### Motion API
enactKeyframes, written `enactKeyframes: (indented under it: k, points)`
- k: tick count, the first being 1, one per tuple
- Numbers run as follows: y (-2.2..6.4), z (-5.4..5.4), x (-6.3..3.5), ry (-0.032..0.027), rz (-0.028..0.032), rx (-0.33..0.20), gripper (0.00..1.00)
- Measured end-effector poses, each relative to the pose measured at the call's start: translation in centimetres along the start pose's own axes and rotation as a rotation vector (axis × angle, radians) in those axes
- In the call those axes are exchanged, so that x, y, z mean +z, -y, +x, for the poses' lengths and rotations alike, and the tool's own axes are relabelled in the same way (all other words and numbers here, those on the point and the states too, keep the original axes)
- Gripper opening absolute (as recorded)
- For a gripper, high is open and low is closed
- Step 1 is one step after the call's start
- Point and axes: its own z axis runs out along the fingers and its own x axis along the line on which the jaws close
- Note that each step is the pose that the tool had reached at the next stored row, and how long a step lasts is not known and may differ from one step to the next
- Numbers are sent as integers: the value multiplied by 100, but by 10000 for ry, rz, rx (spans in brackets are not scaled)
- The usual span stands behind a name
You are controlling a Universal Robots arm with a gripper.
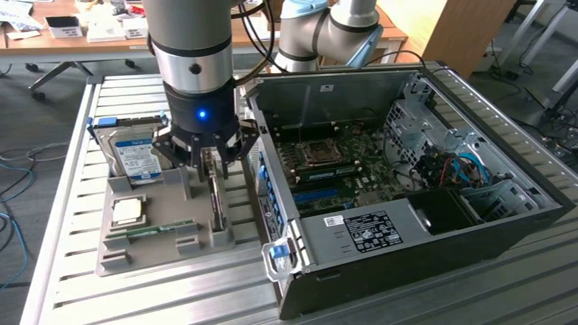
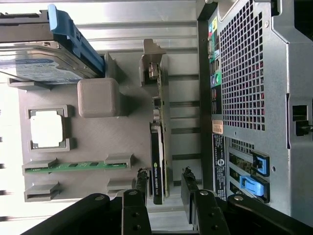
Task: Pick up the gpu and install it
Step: 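Pick up the gpu and move the gpu toward the slot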
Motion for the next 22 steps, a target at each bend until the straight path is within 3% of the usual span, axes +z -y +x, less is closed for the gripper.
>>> enactKeyframes:
  k: [13, 22]
  points:
    - [9, 4, 171, -1, 1, 0, 42]
    - [10, 5, 206, -2, 1, 0, 42]
